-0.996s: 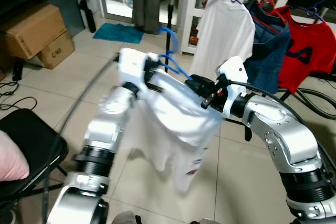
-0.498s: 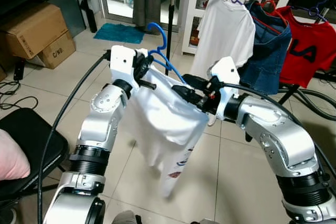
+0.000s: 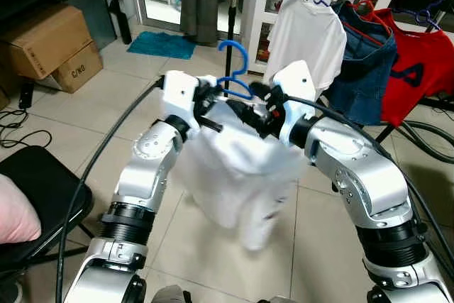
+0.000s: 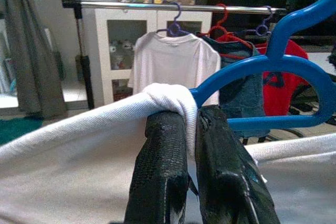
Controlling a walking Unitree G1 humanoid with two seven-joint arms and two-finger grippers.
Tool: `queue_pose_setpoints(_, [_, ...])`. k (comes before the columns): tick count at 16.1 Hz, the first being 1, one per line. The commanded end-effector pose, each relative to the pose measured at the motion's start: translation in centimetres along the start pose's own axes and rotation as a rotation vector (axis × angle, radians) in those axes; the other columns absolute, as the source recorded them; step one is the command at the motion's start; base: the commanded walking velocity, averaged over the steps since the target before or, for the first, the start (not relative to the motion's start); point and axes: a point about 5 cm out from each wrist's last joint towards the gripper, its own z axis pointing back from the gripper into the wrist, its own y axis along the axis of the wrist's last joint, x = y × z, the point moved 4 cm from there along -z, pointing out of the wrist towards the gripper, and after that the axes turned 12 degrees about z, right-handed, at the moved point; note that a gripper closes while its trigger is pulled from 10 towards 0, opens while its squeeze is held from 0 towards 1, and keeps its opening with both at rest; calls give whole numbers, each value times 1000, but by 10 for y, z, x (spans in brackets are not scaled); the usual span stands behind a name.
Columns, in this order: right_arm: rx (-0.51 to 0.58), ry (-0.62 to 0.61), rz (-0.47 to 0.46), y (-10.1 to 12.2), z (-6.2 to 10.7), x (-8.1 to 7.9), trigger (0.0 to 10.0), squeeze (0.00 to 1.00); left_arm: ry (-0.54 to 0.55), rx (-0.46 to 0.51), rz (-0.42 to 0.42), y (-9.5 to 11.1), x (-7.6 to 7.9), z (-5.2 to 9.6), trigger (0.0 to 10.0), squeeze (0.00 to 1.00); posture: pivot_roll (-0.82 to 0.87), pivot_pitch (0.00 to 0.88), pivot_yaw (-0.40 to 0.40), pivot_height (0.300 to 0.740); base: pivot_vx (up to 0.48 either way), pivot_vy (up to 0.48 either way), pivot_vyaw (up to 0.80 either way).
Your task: Hang hanger
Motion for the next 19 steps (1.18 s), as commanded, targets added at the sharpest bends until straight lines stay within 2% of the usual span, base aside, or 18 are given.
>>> queue_pose_setpoints(1, [47,31,24,10,2,-1,10000,0,-31,34,-18,10,3,1,0,0,-18,0,-18,740,0,0,0])
queue_pose_setpoints(4, [79,68,55,16,4,-3,10000,0,-60,23,-22,9,2,4,0,0,-17,0,-16,740,0,0,0])
queue_pose_setpoints(5, [77,68,65,16,4,-1,10000,0,-63,23,-26,9,1,5,0,0,-17,0,-17,740,0,0,0])
queue_pose_setpoints(7, [38,21,87,12,6,13,10000,0,-69,16,-35,9,-4,10,0,0,-16,0,-18,740,0,0,0])
queue_pose_setpoints(9, [16,51,97,9,8,13,10000,0,-93,21,-29,10,-5,13,0,0,-16,0,-18,740,0,0,0])
queue_pose_setpoints(13, [-96,153,63,-6,11,3,10000,0,-186,35,-51,15,0,19,0,0,-15,0,-20,740,0,0,0])
queue_pose_setpoints(17, [-148,80,9,-10,6,8,10000,0,-271,74,-111,22,8,25,0,0,-15,0,-18,740,0,0,0])
queue_pose_setpoints(19, [-161,54,-8,-8,8,15,10000,0,-272,75,-153,21,6,26,0,0,-15,0,-16,740,0,0,0])
